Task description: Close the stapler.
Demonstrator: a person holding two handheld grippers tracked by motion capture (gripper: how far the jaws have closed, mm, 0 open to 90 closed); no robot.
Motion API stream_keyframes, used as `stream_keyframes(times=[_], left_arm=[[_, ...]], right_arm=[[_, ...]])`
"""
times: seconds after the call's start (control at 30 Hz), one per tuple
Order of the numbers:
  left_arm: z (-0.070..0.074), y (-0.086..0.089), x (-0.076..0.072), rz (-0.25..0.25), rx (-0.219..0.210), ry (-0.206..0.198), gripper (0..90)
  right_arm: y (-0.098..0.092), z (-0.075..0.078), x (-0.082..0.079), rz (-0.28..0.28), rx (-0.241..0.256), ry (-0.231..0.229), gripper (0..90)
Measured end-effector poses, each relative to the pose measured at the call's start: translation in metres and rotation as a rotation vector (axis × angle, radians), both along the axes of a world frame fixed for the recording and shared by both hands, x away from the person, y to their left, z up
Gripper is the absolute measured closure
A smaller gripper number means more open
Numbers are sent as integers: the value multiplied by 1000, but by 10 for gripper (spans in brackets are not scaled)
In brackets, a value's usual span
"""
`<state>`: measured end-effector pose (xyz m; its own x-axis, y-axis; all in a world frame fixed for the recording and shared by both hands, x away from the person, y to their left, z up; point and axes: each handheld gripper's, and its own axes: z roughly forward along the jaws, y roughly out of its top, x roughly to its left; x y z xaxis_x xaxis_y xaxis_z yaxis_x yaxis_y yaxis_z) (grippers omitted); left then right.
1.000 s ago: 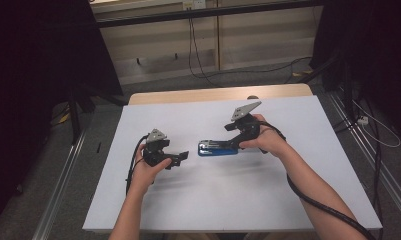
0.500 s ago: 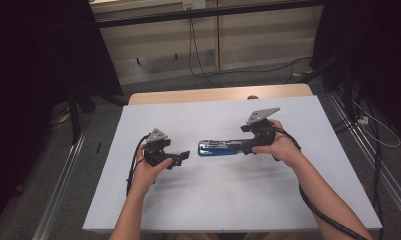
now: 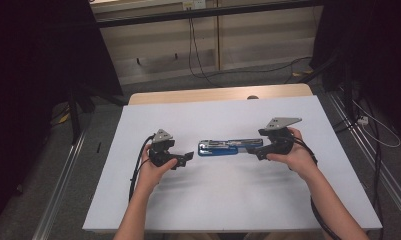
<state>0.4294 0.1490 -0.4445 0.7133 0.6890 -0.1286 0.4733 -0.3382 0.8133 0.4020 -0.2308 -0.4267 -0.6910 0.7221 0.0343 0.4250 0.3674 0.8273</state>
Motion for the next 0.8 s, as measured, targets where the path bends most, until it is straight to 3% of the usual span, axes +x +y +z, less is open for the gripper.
stream_keyframes(times=[0.07,0.17,0.23,0.27,0.33,0.57,0.8], left_arm=[[0,-1,0,1,-3,-2,65],[0,-2,1,-4,-29,-1,61],[0,-2,1,-1,-40,5,61],[0,-2,1,-5,-41,6,61],[1,-2,1,-1,-48,-2,88],[4,-6,0,-25,-66,-10,364],[2,-13,-1,-56,-60,-9,688]], right_arm=[[-3,1,-1,-19,-13,-1,159],[-7,1,-4,-41,13,-12,199],[-9,0,-6,-60,-39,-29,245],[-11,-1,-6,-74,-39,-26,255],[-14,-2,-8,-79,12,-9,385],[-21,-9,-11,-118,16,1,619],[-30,-15,-12,-151,-29,19,797]])
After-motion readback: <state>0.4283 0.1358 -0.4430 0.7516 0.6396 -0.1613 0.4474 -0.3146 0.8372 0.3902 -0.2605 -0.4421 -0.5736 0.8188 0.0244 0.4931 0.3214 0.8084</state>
